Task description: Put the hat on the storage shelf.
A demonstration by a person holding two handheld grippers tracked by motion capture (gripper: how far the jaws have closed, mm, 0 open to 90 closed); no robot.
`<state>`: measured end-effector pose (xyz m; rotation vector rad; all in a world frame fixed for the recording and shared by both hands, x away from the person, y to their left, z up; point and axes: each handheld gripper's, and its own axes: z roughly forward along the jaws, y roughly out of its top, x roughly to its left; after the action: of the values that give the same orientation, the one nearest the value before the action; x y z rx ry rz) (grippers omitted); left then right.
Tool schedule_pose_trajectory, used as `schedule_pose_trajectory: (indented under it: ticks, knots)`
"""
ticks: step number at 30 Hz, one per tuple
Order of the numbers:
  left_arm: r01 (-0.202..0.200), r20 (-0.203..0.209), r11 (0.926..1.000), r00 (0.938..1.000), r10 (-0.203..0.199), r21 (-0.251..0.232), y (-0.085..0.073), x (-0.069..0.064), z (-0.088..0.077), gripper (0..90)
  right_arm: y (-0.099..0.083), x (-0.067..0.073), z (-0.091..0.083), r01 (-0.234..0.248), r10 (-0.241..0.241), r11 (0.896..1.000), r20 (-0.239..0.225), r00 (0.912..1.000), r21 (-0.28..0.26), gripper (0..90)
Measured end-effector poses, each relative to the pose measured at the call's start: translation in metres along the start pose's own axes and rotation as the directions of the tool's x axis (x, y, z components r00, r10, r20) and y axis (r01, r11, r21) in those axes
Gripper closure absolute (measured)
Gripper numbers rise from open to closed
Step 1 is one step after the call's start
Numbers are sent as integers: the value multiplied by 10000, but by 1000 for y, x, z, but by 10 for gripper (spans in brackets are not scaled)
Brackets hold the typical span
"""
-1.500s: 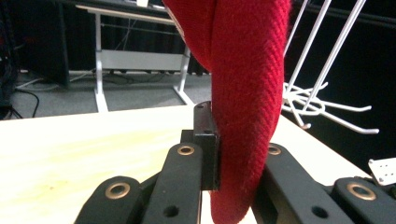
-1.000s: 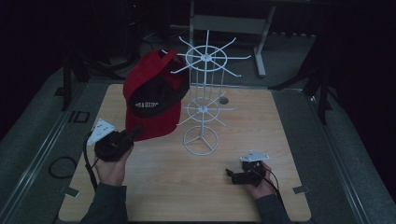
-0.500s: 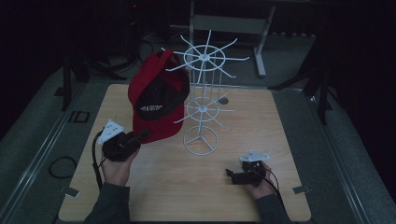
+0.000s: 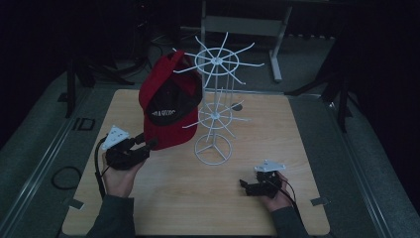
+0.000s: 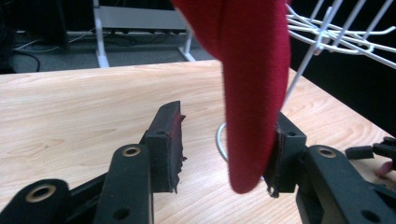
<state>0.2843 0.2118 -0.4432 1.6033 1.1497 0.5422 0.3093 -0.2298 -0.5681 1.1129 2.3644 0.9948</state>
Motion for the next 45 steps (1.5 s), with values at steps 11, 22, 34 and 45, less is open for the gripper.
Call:
schedule_pose_trajectory:
  ticks: [11,22,34,45]
  knots:
    - [509,93,9987,9987,-510,41,0,6,-2,439,0,0,0,-47,47,10000,-10,10000,-13,131]
    - [390,-24,9992,9992,-390,-85,0,7,-9,383,0,0,0,-16,16,10000,-5,10000,-4,131]
    - [250,-32,9997,9997,-250,-55,-3,10,-12,303,0,0,0,-4,4,10000,-4,10000,-8,131]
    - [67,209,10000,9998,-67,-39,-5,14,-17,266,0,0,0,-4,4,10000,-4,10000,-11,131]
